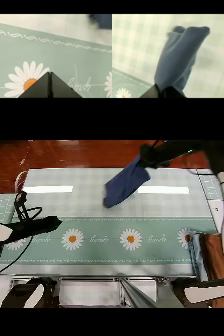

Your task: Fold the shirts.

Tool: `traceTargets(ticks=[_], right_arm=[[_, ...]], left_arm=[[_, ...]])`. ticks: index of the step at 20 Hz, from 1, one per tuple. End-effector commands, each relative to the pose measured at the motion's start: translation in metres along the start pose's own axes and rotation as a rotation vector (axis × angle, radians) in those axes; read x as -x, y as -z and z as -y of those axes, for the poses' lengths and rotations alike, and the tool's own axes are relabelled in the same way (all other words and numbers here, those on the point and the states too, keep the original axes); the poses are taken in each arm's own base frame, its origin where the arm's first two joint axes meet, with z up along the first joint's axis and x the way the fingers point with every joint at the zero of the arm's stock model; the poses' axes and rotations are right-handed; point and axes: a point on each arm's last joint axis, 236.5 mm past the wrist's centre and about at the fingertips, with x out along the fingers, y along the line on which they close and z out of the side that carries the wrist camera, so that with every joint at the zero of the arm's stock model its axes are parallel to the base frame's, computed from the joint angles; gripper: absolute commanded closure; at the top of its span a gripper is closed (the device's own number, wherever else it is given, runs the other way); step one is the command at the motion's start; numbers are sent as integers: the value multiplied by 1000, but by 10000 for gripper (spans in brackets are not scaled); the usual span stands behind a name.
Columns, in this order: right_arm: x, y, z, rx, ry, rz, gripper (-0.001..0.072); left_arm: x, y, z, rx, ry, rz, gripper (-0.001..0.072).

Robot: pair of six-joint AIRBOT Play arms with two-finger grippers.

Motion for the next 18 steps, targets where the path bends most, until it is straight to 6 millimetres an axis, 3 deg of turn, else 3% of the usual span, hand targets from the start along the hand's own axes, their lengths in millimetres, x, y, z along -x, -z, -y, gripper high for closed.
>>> traceTargets(ticks=[1, 5, 9, 13, 18], right_arm=[[86, -24, 35, -99, 93, 121, 684], [179, -20, 89, -304, 191, 243, 685], [252, 12, 140, -474, 303, 313, 686], [302, 74, 191, -635, 478, 311, 686], [334, 176, 222, -822, 631, 251, 686]], left_arm=[[-4, 7, 8, -48, 13, -19, 692], [-6, 8, 13, -66, 22, -21, 692], [-5, -2, 13, -64, 20, 21, 692], [-5, -10, 13, -62, 18, 57, 692], [-4, -24, 12, -61, 14, 113, 692]])
